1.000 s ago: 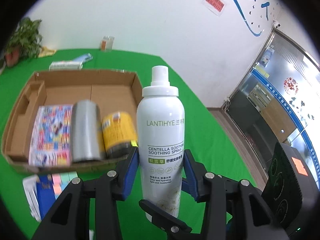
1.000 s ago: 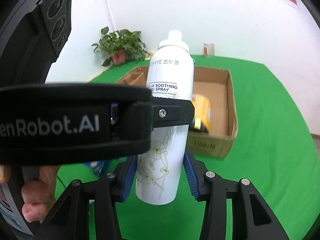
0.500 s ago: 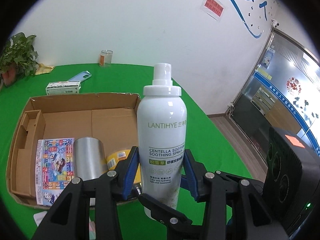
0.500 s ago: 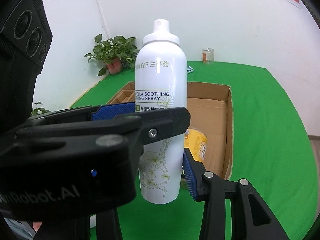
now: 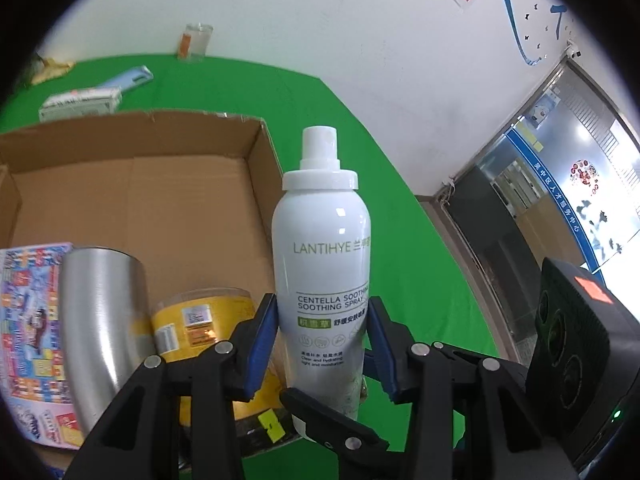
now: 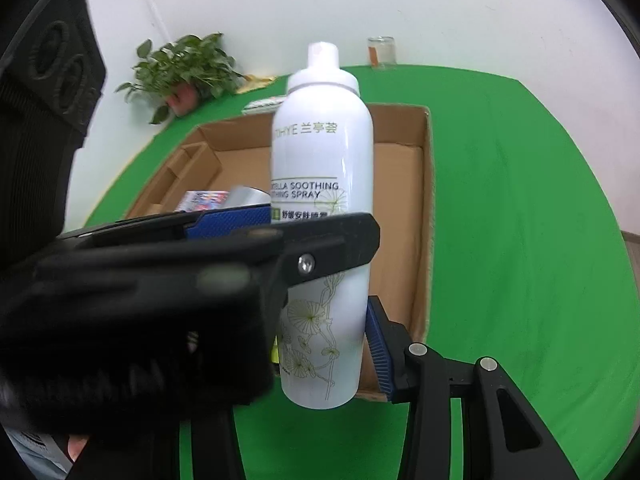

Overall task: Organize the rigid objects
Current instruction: 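Lower the spray bottle beside the yellow jar and open both grippers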

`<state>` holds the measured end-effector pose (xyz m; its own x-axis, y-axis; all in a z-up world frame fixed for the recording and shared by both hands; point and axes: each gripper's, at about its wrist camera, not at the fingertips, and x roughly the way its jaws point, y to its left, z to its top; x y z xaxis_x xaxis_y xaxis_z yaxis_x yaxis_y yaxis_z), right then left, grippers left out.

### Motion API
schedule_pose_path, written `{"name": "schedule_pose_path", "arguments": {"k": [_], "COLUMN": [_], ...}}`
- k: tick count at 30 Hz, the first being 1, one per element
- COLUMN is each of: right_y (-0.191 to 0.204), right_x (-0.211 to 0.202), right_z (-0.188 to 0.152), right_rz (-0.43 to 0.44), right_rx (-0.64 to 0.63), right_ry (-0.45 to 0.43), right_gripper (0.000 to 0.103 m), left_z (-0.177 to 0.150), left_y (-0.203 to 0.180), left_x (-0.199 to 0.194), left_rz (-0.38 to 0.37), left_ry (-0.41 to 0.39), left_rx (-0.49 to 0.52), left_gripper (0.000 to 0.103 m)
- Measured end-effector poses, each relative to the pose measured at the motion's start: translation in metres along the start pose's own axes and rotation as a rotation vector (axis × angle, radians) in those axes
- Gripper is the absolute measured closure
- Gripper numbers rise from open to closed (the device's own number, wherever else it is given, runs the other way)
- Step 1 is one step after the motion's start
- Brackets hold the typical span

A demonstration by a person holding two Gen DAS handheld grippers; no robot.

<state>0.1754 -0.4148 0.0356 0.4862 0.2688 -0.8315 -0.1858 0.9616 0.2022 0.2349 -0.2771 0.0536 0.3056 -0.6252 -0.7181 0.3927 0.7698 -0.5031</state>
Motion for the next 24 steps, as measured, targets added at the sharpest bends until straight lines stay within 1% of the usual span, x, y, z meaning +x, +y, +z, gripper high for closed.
{"name": "schedule_pose_path", "arguments": {"k": [2,4,5,9,11,13,16,17,20,22,24], "right_y": [-0.010,-0.016,-0.018,-0.018,-0.023,-0.023,-0.022,-0.025,-0.028,-0.024,-0.020], "right_x": [0.012,0.019,0.026,0.035,0.041,0.041,0.042,0.036,0.030,0.028,0.025], "right_z": [0.004,0.004,0.003,0.007,0.008,0.006,0.002,-0.003,-0.005,-0.007,-0.008], "right_rz": [-0.005,0.012,0.018,0.023,0.021,0.018,0.003,0.008,0.044,0.027,0.018], "right_rx": [0.018,0.048,0.059,0.083,0.114,0.124,0.127,0.136,0.160,0.144,0.136], "right_ry": [0.023,0.036,0.046,0.089,0.107,0.105,0.104,0.102,0.076,0.060,0.057], "right_gripper": [0.061,0.061,0.061,0.061,0.060,0.060,0.059,0.059,0.060,0.061,0.061], "left_z": [0.000,0.000,0.001,0.001,0.001,0.000,-0.002,-0.002,0.000,0.001,0.000], "left_y": [0.001,0.004,0.005,0.017,0.014,0.010,0.006,0.005,0.005,0.005,0.004], "left_x": [0.010,0.017,0.019,0.036,0.040,0.043,0.048,0.048,0.044,0.041,0.038], "left_rz": [0.001,-0.008,-0.008,0.008,0.013,0.034,0.035,0.040,0.060,0.078,0.076], "left_ry": [0.021,0.035,0.043,0.106,0.111,0.126,0.158,0.163,0.173,0.185,0.203], "left_rx": [0.000,-0.015,-0.021,-0.055,-0.038,-0.028,-0.014,-0.010,-0.011,0.002,0.007], "left_gripper": [0.060,0.059,0.059,0.057,0.057,0.057,0.057,0.056,0.056,0.056,0.056]}}
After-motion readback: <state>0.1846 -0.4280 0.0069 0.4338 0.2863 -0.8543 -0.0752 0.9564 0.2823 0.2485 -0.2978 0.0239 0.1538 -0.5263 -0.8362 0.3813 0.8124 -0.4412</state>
